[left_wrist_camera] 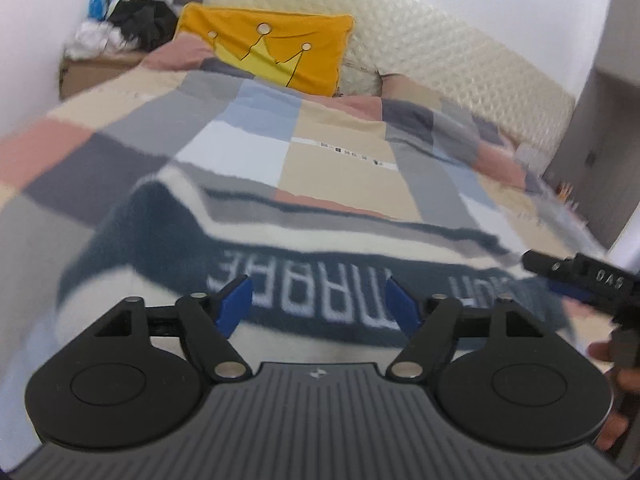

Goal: Fold large clothes

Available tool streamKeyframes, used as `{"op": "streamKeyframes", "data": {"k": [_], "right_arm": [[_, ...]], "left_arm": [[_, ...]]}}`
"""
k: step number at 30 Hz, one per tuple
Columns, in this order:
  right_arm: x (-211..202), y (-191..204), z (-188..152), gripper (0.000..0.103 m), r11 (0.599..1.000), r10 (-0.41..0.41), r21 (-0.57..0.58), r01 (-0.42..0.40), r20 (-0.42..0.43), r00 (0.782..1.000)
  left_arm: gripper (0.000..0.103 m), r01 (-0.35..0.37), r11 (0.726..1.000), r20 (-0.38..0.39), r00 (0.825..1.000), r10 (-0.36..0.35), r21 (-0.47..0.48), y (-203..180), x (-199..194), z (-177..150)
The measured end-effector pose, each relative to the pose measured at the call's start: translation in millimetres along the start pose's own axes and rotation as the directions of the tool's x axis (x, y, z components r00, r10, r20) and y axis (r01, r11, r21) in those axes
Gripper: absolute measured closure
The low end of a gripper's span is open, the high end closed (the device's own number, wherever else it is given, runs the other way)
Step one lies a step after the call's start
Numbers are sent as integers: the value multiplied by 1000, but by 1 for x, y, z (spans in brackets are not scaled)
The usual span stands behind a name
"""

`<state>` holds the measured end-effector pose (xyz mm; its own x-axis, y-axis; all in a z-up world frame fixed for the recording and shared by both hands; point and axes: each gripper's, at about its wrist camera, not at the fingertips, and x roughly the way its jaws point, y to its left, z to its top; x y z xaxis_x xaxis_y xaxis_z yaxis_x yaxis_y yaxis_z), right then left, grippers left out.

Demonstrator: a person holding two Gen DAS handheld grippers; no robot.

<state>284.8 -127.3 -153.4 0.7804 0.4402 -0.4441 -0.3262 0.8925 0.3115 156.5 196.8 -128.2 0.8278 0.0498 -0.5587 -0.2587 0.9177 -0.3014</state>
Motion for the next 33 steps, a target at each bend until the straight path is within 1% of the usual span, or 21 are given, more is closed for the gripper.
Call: {"op": "streamKeyframes", "data": {"k": [2,4,5,6,7,8,10,12,14,16,18,19,20,21,23,25,27,29,31,33], "right_arm": [[-5,1,-1,28,999,28,31,-28,-8,1000],[-12,3,-3,27,995,71,69,-70,-19,997],[-15,2,-6,21,991,99,94,-96,-23,995],[-16,1,-8,6,983,132,131,-127,-30,991],[-18,0,-11,0,971,169,175,-160,-36,985],[-18,-1,-14,0,957,204,219,-190,-44,978],[-17,-3,-23,0,921,267,311,-233,-71,961],[-11,-5,-34,0,873,330,409,-266,-93,940],[-4,-6,-47,0,822,380,495,-281,-110,918],[10,-6,-60,0,762,436,582,-285,-136,890],[25,-7,-74,0,708,477,652,-270,-160,864],[31,-7,-80,0,694,485,672,-257,-172,858],[38,-9,-85,0,686,475,690,-229,-187,860],[41,-10,-89,0,685,461,697,-210,-192,866],[46,-13,-91,0,682,439,706,-191,-186,879],[50,-16,-90,0,665,429,722,-189,-162,889],[54,-20,-87,0,648,419,736,-198,-127,899],[54,-28,-84,0,633,380,751,-187,-91,920],[54,-40,-85,0,591,354,789,-170,-65,933],[51,-53,-87,0,534,322,831,-155,-30,946]], "left_arm": [[21,17,998,-6,1000,-17,-63,3,-9,-8],[19,35,991,-28,999,-39,-127,7,-13,-14],[18,35,984,-47,998,-44,-172,11,-14,-18],[18,36,976,-59,997,-50,-216,14,-14,-21],[18,39,961,-73,995,-61,-274,19,-13,-25],[18,44,944,-89,993,-77,-326,24,-10,-28],[18,70,905,-117,985,-130,-419,35,-3,-34],[18,77,864,-129,978,-162,-498,45,3,-40],[18,82,822,-133,973,-189,-564,57,10,-45],[18,79,771,-135,968,-210,-632,70,17,-51],[18,77,695,-125,964,-236,-715,86,24,-57],[18,77,655,-115,963,-245,-752,94,26,-61],[18,81,621,-102,962,-253,-779,100,27,-64],[18,85,595,-88,963,-256,-800,105,28,-66],[18,91,537,-54,967,-249,-838,115,29,-70],[19,86,495,-28,975,-219,-864,125,29,-72],[19,78,472,-8,984,-177,-878,135,29,-71],[20,82,447,14,988,-152,-891,143,30,-70],[24,78,421,33,993,-113,-904,152,31,-70],[25,81,412,47,995,-90,-908,158,34,-68]]}}
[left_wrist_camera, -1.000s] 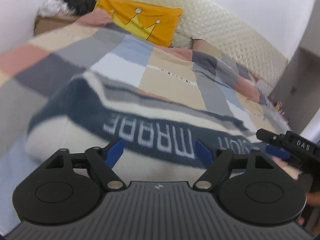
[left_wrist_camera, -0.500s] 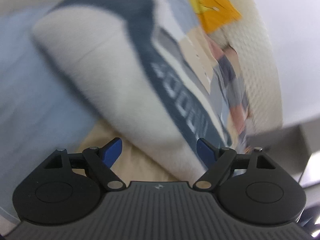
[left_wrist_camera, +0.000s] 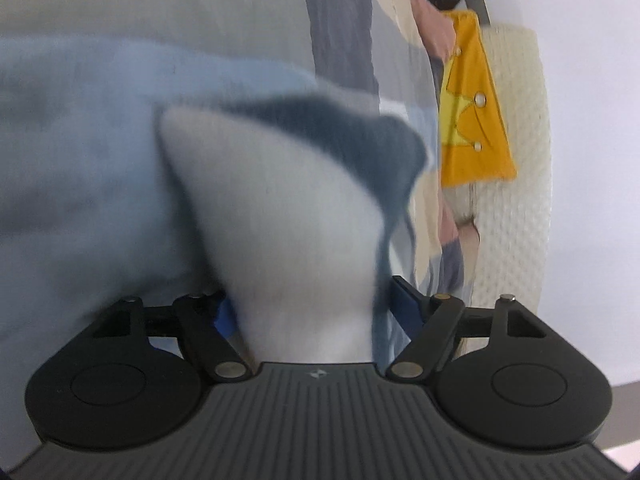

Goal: Fold large clothes

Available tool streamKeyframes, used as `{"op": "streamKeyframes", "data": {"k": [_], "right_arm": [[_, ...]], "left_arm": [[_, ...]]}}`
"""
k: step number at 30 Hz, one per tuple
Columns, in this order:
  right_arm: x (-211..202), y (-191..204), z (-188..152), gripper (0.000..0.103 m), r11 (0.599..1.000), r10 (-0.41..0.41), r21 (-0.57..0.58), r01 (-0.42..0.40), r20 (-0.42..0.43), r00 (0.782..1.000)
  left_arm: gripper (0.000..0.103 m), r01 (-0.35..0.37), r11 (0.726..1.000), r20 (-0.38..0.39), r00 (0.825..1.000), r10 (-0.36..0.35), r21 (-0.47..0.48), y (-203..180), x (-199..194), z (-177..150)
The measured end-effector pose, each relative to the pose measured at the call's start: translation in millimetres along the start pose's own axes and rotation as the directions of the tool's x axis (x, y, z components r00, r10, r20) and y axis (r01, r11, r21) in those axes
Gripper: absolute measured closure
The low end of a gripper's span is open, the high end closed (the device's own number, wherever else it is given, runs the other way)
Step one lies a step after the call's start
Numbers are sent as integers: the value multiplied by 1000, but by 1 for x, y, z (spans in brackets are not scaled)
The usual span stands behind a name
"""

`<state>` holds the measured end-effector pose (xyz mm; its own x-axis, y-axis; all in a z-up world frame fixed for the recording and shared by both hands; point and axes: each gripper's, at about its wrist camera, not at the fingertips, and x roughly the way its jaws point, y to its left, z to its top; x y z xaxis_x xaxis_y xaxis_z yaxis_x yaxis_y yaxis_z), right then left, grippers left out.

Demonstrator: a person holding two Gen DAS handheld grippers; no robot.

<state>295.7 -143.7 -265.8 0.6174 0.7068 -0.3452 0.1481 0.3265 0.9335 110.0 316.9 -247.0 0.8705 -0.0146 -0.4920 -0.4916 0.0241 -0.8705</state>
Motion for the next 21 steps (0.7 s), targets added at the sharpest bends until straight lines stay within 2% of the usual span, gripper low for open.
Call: {"op": "streamKeyframes", "data": {"k": [8,16,19,21], "right_arm": [[-24,-17,10,0,990,-26,143,3,156,987],[-29,-23,15,5,996,-51,86,34,205,977],[-33,-25,22,19,996,-59,73,45,206,977],[-37,-23,23,32,998,-54,51,44,207,977]], "left_arm": [[25,-5,1000,10,1000,5,23,-2,14,6],[37,-73,993,51,996,69,94,-10,23,7],[44,-76,992,56,996,71,105,-12,23,8],[47,-77,986,63,996,69,147,-18,21,7]]}}
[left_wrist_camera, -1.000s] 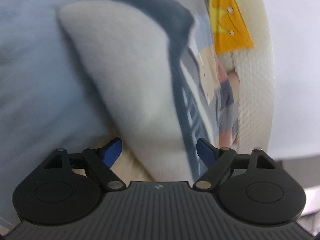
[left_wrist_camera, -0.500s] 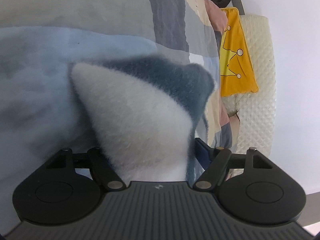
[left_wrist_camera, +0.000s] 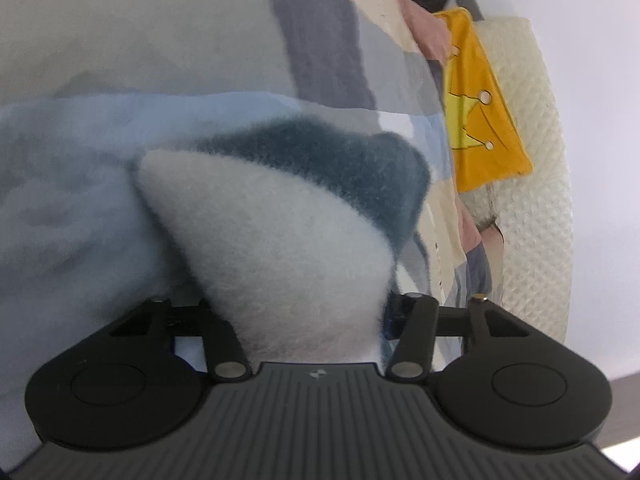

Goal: Fold large clothes

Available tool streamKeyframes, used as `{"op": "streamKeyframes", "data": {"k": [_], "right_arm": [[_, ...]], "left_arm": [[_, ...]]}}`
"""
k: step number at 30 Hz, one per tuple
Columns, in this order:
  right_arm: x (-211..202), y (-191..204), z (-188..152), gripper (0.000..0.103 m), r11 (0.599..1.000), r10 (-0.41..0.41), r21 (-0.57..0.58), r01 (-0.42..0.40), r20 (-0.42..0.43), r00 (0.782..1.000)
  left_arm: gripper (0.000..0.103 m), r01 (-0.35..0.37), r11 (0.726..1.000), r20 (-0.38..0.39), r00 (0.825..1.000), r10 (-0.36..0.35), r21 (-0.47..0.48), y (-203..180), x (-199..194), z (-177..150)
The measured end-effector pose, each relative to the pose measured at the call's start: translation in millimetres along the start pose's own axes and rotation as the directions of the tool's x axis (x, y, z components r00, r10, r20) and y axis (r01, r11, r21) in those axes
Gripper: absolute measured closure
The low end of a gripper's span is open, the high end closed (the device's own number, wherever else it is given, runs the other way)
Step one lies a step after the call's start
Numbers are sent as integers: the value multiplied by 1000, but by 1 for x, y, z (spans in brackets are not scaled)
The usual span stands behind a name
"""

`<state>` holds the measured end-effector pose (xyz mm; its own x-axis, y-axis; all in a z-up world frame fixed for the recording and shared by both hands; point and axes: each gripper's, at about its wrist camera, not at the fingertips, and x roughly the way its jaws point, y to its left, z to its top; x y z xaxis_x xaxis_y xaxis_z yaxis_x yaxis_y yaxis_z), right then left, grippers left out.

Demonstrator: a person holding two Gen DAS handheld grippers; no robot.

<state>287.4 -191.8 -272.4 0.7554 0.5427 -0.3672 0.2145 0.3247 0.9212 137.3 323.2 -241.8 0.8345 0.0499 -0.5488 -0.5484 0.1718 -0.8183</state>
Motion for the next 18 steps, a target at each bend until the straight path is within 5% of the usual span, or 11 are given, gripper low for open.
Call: {"op": "streamKeyframes", "data": {"k": [6,18], "right_arm": [[-6,23,8,53,997,-9,-72,9,1,1000],[-48,59,67,58,994,60,-88,-57,24,998]], "left_arm": [[56,-2,995,7,1000,1,105,-23,-12,0],[57,126,961,-68,991,-112,248,-129,-29,-33]]}}
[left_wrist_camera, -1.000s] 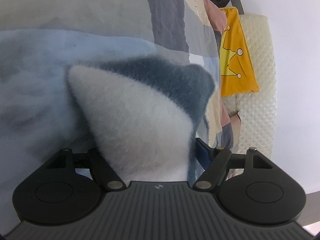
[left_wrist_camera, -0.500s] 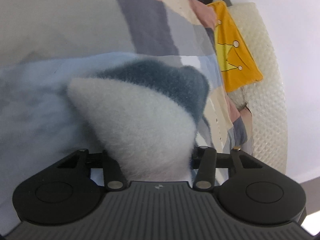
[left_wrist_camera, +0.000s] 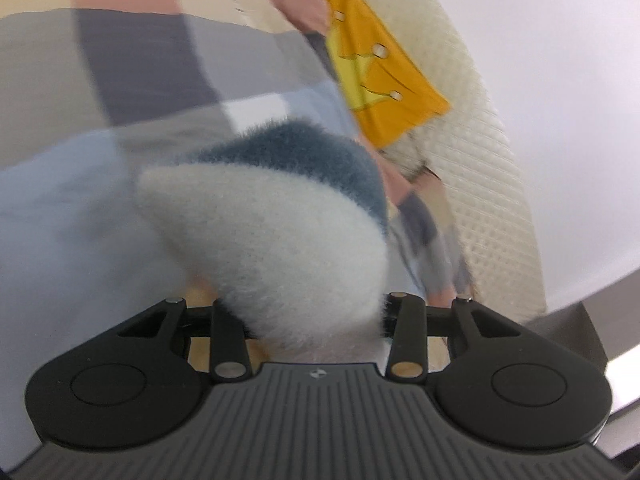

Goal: Fold large clothes

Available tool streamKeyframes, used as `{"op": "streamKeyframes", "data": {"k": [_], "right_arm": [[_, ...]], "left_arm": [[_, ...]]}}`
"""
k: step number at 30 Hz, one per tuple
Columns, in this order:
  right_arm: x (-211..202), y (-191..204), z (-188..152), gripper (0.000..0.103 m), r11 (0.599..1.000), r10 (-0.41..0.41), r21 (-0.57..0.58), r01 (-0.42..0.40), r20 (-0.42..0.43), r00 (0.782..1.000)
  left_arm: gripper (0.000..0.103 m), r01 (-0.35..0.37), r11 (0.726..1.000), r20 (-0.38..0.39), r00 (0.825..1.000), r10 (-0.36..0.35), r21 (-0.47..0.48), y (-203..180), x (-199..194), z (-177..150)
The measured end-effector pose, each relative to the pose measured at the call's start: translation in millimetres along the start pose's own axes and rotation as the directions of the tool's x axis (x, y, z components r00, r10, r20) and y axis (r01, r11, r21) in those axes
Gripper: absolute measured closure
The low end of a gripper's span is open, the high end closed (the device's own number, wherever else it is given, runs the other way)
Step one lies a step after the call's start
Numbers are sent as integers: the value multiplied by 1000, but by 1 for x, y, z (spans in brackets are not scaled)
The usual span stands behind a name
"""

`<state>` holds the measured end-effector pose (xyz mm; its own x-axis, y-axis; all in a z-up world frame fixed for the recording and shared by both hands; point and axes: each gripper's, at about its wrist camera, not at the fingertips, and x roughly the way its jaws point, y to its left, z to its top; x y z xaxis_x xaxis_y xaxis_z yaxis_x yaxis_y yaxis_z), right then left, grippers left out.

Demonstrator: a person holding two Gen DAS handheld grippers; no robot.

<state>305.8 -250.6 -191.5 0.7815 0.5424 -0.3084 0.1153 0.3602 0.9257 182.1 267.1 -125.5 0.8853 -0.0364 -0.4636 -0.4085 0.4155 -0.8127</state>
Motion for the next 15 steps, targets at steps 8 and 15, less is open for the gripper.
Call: {"op": "streamKeyframes", "data": {"k": [8,15], "right_arm": [[-28,18,99,58,1000,-26,4,26,85,996],[-24,24,193,58,997,-76,-20,81,185,980]], "left_arm": [[57,74,995,-117,991,-66,64,-101,88,-30],[57,88,995,-237,969,-75,44,-185,202,-58]]}}
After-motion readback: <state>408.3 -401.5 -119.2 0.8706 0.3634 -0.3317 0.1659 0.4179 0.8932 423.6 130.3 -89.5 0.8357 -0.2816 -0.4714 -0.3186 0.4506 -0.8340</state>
